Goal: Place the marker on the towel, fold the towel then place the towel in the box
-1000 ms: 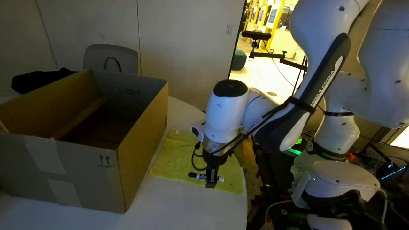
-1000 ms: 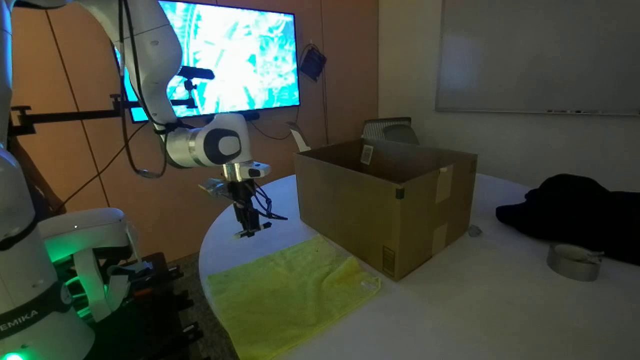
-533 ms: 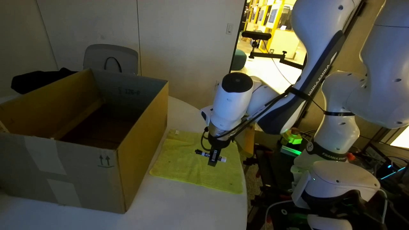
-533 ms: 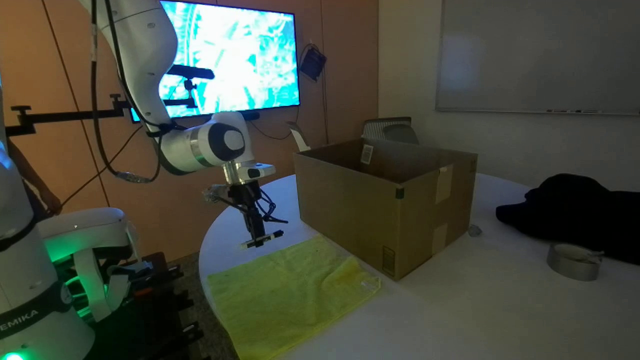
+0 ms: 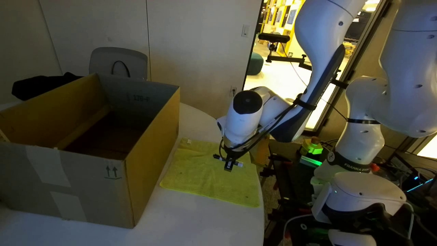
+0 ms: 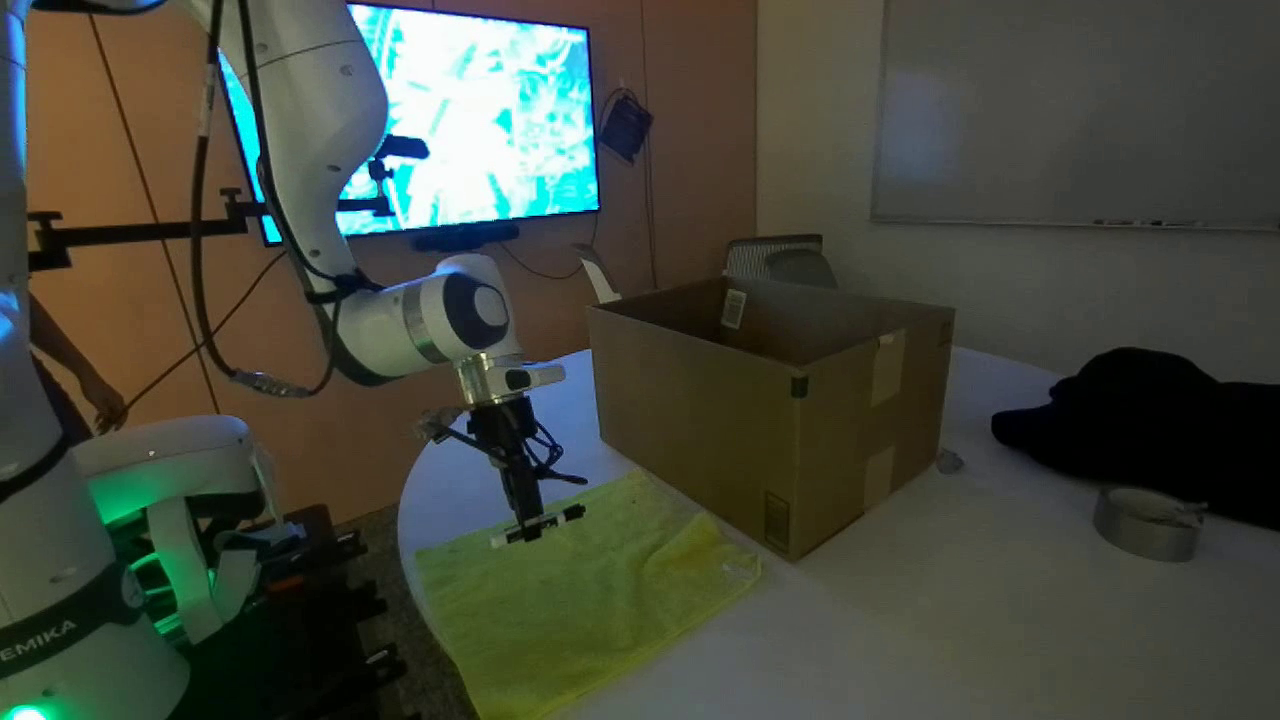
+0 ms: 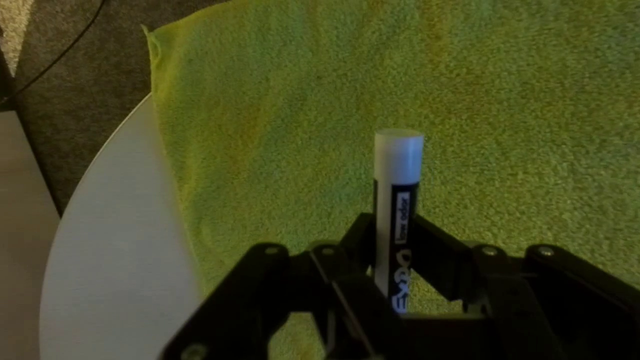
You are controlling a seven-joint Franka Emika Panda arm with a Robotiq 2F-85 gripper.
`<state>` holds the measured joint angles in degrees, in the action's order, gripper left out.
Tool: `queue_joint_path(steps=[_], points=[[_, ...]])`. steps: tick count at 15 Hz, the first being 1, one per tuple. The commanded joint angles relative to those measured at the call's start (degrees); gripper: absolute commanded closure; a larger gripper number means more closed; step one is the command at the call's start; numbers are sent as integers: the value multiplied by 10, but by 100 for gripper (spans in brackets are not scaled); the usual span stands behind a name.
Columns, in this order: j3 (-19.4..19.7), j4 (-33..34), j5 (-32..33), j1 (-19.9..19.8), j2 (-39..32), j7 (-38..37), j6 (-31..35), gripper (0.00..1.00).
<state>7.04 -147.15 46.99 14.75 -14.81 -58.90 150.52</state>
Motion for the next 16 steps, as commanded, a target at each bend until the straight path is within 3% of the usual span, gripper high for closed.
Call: queue_joint_path(steps=[1,3,5,6,12,13,16], points=[[17,44,33,4,-69,-37,11,89],[8,66,40,-12,-100,-48,11,88],[10,85,34,-14,-126,-50,14,53],[12,94,33,-13,-137,-53,14,52],[17,93,34,-3,-129,-77,6,7],[17,87,37,1,-119,-84,3,1],[18,70,62,23,-83,-128,-17,0]])
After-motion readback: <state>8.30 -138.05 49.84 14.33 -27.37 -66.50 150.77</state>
